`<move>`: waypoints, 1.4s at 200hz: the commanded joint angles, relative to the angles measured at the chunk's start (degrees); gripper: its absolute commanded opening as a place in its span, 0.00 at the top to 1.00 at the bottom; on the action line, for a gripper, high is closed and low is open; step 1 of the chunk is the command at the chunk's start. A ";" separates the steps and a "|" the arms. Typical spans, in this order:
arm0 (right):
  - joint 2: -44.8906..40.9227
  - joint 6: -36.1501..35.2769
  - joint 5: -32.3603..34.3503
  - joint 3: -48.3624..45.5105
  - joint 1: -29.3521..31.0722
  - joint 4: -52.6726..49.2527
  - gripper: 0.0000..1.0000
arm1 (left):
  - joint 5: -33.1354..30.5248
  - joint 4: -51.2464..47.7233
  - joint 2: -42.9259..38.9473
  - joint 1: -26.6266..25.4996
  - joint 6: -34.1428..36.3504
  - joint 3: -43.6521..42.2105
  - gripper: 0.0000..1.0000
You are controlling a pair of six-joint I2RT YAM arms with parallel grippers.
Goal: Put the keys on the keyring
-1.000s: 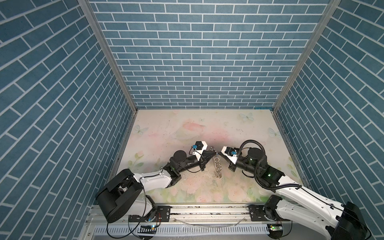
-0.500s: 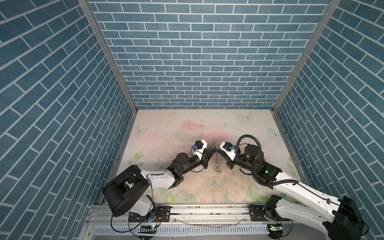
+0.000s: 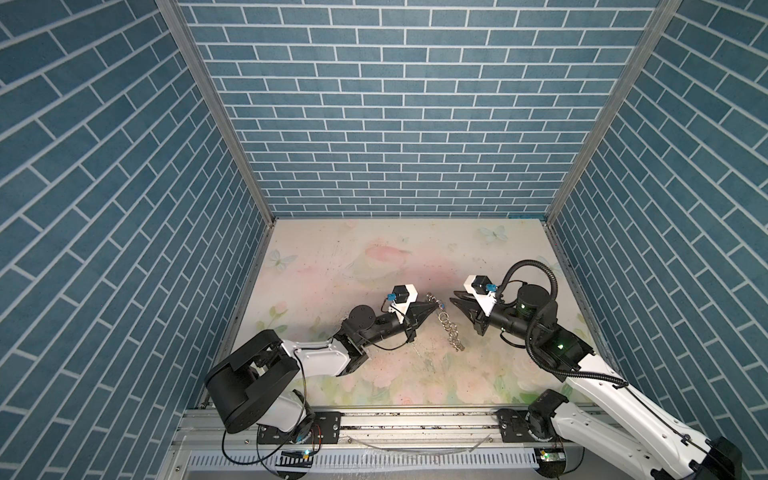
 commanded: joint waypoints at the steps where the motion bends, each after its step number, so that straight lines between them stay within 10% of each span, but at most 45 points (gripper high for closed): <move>1: 1.34 2.24 -11.35 3.16 -0.73 -2.74 0.83 | 5.85 8.03 0.03 0.79 -0.74 -0.62 1.00; 33: 2.71 1.55 -20.10 3.64 -1.22 -3.83 0.84 | 7.65 8.44 -0.16 1.06 -0.73 -0.99 1.00; 280: 4.79 0.51 -27.27 4.01 -2.01 -4.82 0.96 | 18.38 7.88 1.84 1.69 -3.94 1.59 1.00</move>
